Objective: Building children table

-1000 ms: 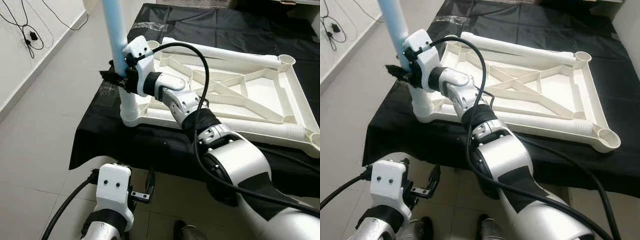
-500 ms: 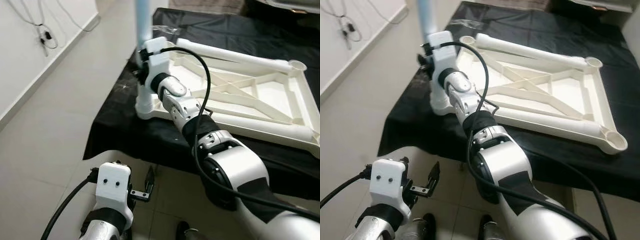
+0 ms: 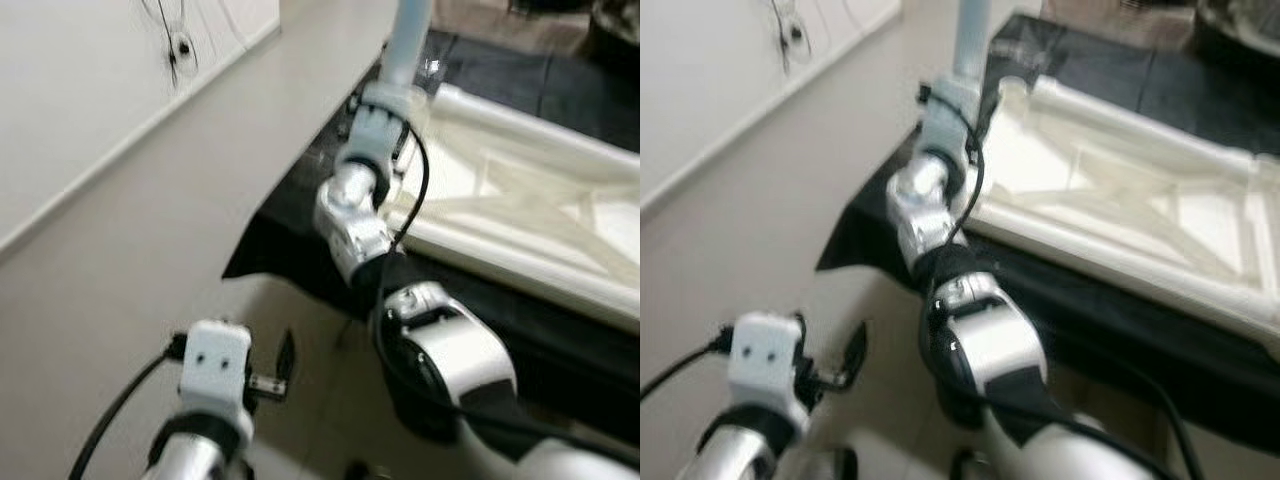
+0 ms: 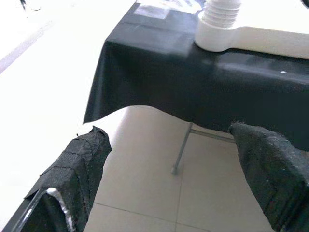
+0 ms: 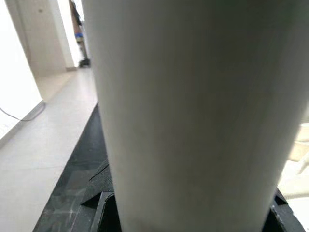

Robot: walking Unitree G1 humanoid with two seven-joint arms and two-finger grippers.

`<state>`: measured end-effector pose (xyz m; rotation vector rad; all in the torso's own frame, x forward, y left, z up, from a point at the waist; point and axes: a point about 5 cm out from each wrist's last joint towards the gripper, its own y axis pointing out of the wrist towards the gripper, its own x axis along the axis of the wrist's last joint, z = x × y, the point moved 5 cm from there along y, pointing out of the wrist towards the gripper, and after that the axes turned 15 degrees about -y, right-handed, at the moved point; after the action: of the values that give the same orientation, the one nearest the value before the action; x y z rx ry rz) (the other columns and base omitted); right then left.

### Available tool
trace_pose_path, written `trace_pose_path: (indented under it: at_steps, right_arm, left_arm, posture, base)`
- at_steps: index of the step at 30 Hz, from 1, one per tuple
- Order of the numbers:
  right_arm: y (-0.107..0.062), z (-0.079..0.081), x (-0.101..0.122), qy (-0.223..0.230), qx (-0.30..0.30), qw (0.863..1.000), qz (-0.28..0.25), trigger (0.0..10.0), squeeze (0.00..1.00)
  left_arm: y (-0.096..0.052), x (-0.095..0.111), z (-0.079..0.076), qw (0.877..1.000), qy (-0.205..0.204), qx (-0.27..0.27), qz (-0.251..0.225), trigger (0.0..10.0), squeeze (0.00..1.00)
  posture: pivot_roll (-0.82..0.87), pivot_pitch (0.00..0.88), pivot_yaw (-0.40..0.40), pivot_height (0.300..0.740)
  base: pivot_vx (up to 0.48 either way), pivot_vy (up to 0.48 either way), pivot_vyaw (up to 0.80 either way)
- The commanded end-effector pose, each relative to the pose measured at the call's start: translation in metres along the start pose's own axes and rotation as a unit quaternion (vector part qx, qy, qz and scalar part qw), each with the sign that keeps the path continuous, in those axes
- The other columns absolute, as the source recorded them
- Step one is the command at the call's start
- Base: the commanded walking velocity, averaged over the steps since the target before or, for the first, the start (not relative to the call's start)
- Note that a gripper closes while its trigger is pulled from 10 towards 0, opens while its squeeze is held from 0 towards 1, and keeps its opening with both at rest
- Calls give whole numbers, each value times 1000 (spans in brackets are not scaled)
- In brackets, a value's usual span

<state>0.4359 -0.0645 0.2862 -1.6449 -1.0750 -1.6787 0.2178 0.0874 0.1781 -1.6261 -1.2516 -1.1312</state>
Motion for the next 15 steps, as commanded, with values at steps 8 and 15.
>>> trace_pose_path:
  at_steps: [8,15]
  right_arm:
    - [-4,-18,-67,-34,-65,986,153,10000,0]
    - [-8,-13,-66,-31,-53,986,154,10000,0]
  left_arm:
    - [-2,-4,1,1000,8,-1,13,10000,0]
    - [0,-6,-2,1000,6,-7,15,10000,0]
  posture:
    - [233,291,-36,740]
    - [215,282,-36,740]
  base:
    - [0,0,0]
    - [0,0,0]
